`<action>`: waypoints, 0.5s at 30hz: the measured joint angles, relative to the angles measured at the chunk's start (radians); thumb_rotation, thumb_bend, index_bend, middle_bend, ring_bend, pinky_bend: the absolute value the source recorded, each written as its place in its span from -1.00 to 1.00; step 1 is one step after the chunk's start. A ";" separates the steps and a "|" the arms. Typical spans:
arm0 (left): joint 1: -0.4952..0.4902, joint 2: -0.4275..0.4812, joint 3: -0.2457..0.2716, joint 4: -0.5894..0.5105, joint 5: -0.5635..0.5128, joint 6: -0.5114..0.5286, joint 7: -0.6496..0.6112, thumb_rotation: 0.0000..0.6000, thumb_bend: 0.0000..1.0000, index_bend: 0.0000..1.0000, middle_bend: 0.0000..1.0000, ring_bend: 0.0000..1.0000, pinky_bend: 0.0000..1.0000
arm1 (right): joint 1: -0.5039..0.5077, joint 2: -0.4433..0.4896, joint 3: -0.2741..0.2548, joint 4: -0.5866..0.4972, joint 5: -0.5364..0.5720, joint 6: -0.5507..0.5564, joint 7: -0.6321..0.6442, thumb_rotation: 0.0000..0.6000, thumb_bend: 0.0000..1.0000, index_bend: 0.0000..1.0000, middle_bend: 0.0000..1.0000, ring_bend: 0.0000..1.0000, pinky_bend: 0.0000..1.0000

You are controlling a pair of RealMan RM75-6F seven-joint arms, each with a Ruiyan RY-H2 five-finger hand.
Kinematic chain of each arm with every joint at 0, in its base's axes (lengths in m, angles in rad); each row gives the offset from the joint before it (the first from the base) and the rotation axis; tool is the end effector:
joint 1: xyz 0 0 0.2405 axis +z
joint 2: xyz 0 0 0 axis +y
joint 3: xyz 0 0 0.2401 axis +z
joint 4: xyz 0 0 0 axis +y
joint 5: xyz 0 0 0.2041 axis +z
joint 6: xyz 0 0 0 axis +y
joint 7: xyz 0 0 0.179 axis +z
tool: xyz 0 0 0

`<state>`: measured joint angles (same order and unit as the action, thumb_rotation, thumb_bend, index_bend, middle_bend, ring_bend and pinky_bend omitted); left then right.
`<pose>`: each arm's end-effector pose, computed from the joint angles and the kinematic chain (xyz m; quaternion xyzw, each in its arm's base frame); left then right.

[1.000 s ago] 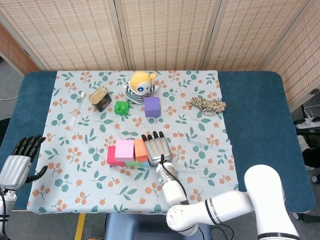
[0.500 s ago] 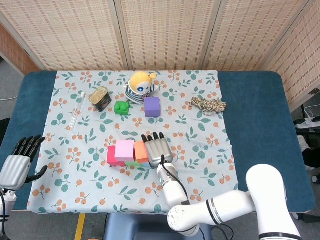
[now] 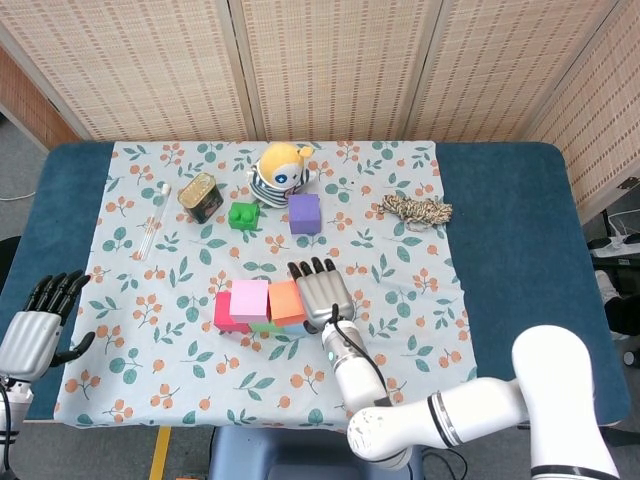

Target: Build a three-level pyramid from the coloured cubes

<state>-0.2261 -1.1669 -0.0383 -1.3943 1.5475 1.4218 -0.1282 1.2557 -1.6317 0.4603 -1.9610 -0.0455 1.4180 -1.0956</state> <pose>-0.2975 0.2588 0.1506 -0.6477 -0.3446 -0.3998 0.5494 0.0327 -0.3260 -0.0266 0.7513 -0.4271 0.2487 0.4373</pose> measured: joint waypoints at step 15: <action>-0.004 -0.036 -0.011 0.017 -0.005 0.010 0.050 1.00 -0.37 -1.00 -1.00 -1.00 -0.88 | -0.087 0.172 -0.050 0.145 -0.133 -0.191 0.107 1.00 -0.72 -1.00 -0.93 -1.00 -0.89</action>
<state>-0.2301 -1.2028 -0.0495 -1.3769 1.5429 1.4314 -0.0786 1.1690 -1.4599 0.4100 -1.8162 -0.1786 1.2268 -0.9888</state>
